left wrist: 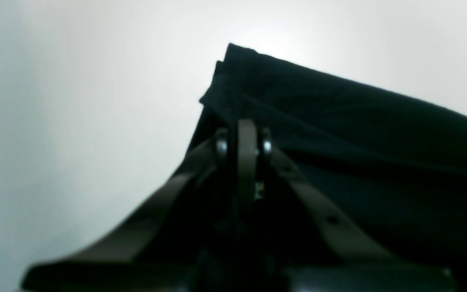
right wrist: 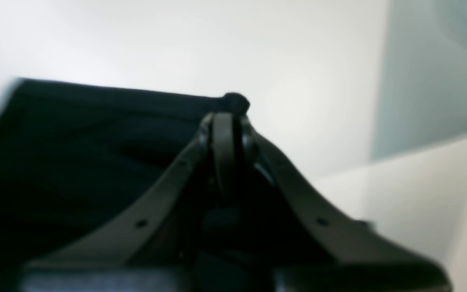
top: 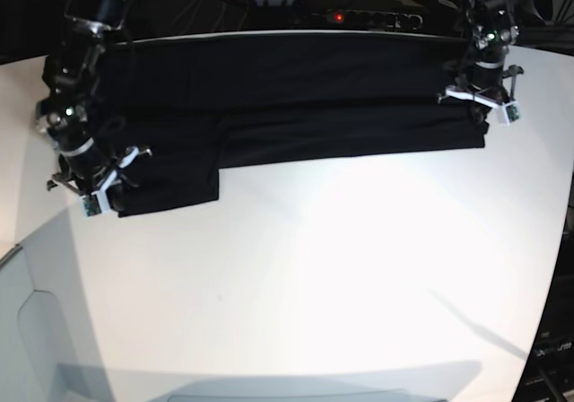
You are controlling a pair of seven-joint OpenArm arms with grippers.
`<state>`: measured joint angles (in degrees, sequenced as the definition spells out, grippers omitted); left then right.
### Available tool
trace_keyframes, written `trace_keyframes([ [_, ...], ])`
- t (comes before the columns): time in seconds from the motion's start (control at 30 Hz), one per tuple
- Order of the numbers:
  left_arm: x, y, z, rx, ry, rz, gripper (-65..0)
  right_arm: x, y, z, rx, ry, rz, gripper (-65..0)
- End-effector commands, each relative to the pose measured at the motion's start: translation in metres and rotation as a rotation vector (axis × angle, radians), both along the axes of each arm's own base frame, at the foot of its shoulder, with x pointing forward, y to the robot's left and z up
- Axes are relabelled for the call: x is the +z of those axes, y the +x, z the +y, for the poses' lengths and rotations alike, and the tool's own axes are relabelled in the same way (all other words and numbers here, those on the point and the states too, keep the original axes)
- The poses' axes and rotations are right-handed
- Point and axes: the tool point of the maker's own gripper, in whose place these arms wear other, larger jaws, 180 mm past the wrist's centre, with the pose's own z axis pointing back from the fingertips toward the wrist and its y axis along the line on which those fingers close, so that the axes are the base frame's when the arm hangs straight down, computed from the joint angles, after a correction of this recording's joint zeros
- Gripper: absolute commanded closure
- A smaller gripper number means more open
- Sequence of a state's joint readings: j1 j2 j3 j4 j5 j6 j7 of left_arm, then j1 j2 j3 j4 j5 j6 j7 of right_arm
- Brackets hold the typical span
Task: Fold the T-shirt properly
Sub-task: 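Lower the folded hem onto the collar edge and release both grippers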
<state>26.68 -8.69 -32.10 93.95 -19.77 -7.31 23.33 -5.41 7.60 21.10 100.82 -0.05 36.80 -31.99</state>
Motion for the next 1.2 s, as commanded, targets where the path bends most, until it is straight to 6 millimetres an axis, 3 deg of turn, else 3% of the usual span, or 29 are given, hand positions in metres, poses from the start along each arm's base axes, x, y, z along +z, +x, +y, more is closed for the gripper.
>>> trace_keyframes([
  [0.0, 0.011, 0.005, 0.006, -0.003, 0.026, -0.034, -0.2, 0.018, -0.005, -0.005, -0.001, -0.031, -0.043, 0.0],
  [0.17, 0.011, 0.005, 0.006, -0.003, 0.026, -0.034, -0.2, 0.047, -0.042, -0.003, -0.058, -0.022, -0.091, 0.0],
  [0.37, 0.012, 0.007, 0.006, -0.005, 0.031, -0.039, -0.2, 0.017, -0.093, -0.019, -0.143, 0.03, 0.016, 0.0],
  [0.57, 0.014, 0.009, 0.008, -0.009, 0.04, -0.039, -0.2, 0.0, -0.134, -0.032, -0.182, 0.03, 0.107, 0.0],
  [0.83, 0.013, 0.008, 0.008, -0.009, 0.04, -0.036, -0.2, 0.001, -0.152, -0.062, -0.284, -0.006, 0.126, 0.0],
  [1.17, 0.012, 0.005, 0.008, -0.009, 0.041, -0.03, -0.2, -0.005, -0.157, -0.06, -0.283, 0.002, 0.143, 0.0],
])
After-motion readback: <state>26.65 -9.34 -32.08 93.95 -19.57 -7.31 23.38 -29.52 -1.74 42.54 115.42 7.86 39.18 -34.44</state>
